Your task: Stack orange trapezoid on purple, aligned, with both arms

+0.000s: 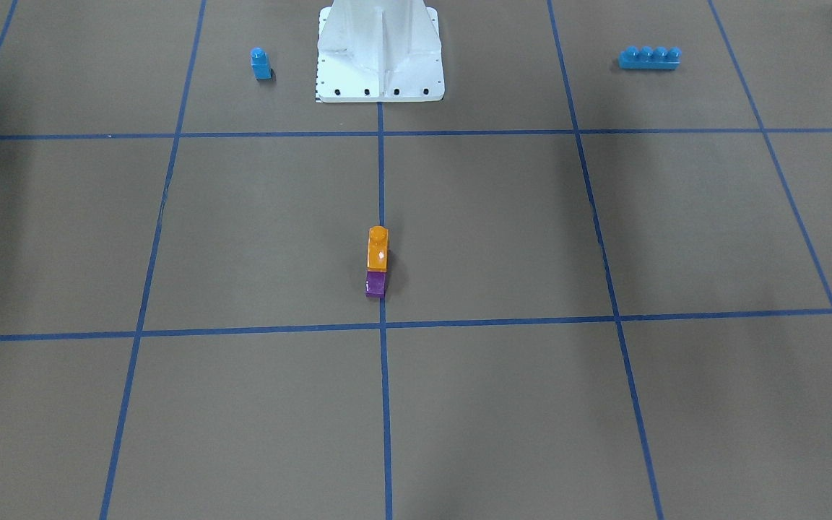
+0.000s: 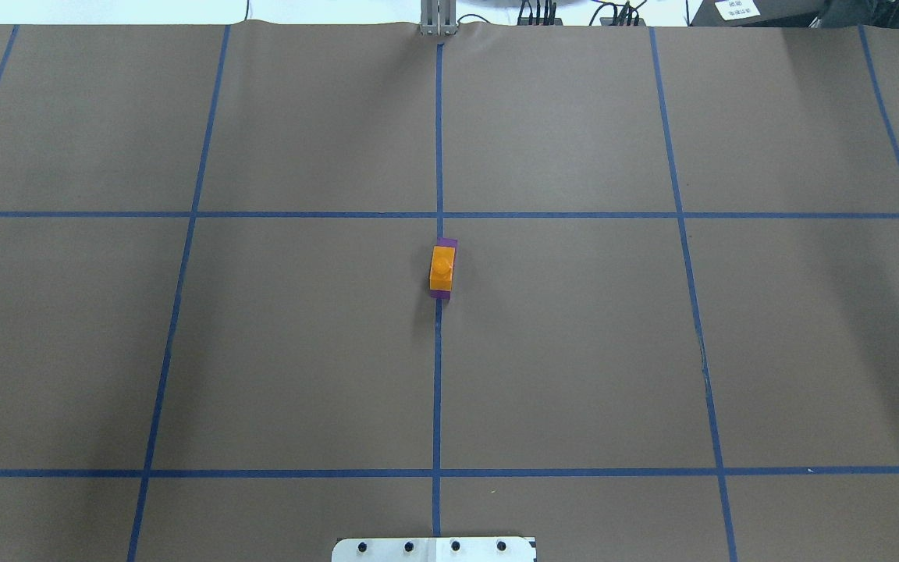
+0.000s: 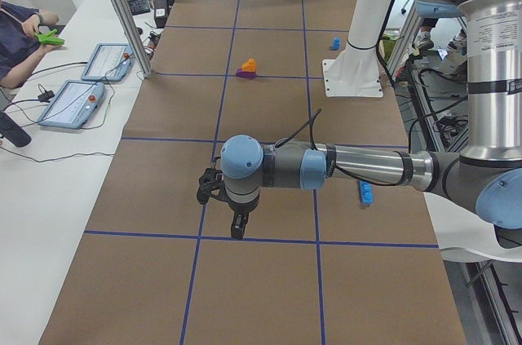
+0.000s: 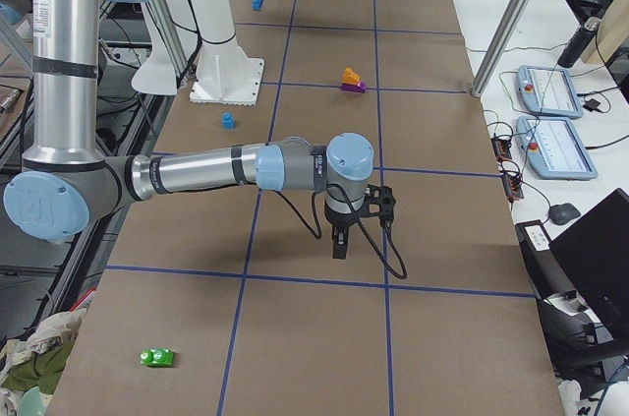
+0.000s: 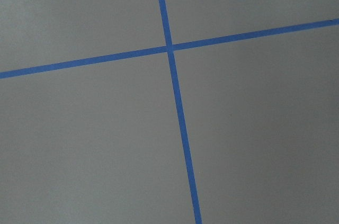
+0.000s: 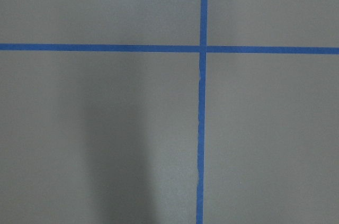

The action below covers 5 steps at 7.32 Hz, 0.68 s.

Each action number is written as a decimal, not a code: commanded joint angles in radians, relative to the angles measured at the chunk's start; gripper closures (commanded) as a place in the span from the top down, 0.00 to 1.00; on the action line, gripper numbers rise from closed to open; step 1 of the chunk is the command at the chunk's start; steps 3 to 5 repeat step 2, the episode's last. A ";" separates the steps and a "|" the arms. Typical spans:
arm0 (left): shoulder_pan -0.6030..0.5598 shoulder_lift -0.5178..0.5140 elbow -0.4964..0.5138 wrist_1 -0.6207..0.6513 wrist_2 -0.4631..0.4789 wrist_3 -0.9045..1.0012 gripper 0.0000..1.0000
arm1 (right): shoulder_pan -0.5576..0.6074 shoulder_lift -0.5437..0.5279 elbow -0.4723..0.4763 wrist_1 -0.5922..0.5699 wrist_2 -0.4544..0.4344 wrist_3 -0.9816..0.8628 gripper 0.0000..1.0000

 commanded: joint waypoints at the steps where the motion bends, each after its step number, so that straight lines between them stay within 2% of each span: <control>1: 0.000 0.000 0.001 0.000 0.003 -0.003 1.00 | 0.000 -0.001 0.000 0.000 0.000 0.000 1.00; 5: 0.000 0.000 0.001 0.000 0.003 -0.003 1.00 | 0.000 -0.003 0.000 0.000 0.000 0.000 1.00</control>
